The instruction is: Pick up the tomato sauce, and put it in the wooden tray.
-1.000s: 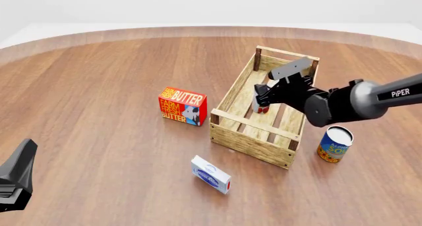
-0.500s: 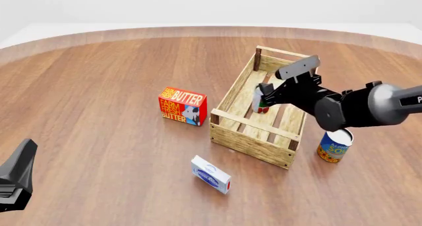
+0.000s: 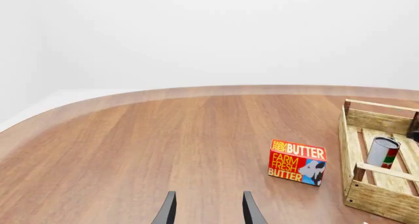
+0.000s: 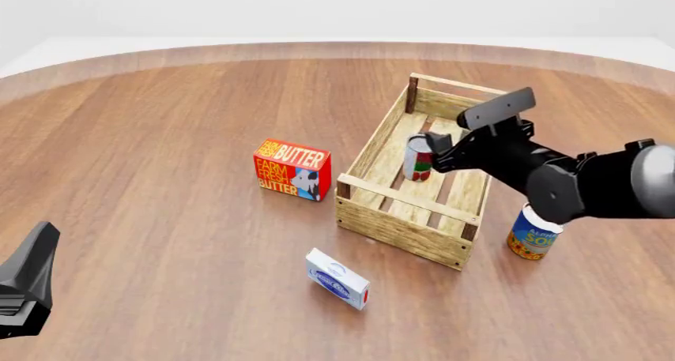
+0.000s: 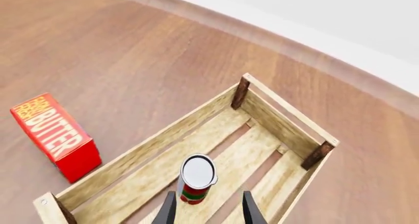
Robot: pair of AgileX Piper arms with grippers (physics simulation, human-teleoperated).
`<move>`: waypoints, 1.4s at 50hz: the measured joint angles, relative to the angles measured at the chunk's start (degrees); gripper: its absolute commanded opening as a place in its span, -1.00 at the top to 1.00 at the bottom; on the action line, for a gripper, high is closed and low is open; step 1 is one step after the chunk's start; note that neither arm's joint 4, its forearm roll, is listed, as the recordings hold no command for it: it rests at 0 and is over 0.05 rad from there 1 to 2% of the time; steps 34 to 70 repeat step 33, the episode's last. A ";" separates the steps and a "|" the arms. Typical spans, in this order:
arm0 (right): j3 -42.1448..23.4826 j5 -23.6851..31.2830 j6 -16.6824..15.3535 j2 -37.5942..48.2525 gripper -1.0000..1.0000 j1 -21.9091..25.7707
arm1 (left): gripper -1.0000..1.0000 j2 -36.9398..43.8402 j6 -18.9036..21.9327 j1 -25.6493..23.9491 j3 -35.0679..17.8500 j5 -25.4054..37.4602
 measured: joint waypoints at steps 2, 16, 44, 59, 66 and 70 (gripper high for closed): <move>0.51 -0.05 0.06 -0.63 -1.00 -0.01 | -1.00 0.00 0.00 0.00 0.00 0.00; 4.27 -0.10 0.45 -5.29 -1.00 -0.15 | -1.00 0.00 0.00 0.00 0.00 0.00; 8.47 0.05 1.06 -10.49 -1.00 -0.77 | -1.00 0.00 0.00 0.00 0.00 0.00; 8.47 0.05 1.06 -10.49 -1.00 -0.77 | -1.00 0.00 0.00 0.00 0.00 0.00; 8.47 0.05 1.06 -10.49 -1.00 -0.77 | -1.00 0.00 0.00 0.00 0.00 0.00; 8.47 0.05 1.06 -10.49 -1.00 -0.77 | -1.00 0.00 0.00 0.00 0.00 0.00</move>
